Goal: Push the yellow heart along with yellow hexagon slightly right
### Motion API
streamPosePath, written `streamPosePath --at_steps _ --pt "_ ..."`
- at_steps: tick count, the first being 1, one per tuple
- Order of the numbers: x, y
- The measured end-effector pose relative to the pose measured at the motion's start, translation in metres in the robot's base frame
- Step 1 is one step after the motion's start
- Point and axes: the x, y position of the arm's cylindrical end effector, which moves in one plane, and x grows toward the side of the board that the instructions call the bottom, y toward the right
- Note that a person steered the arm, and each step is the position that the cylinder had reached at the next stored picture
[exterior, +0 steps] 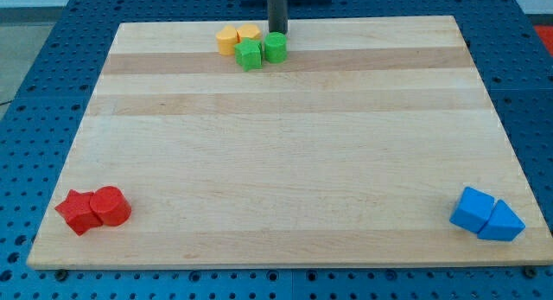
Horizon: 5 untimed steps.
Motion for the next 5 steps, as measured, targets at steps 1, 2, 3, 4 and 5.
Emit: streamPosePath --at_steps 1,2,3,4,5 --pt "-0.009 -0.01" --pt "-0.003 -0.082" --pt "0.024 -0.153" --pt "0.054 -0.172" --pt "0.058 -0.154"
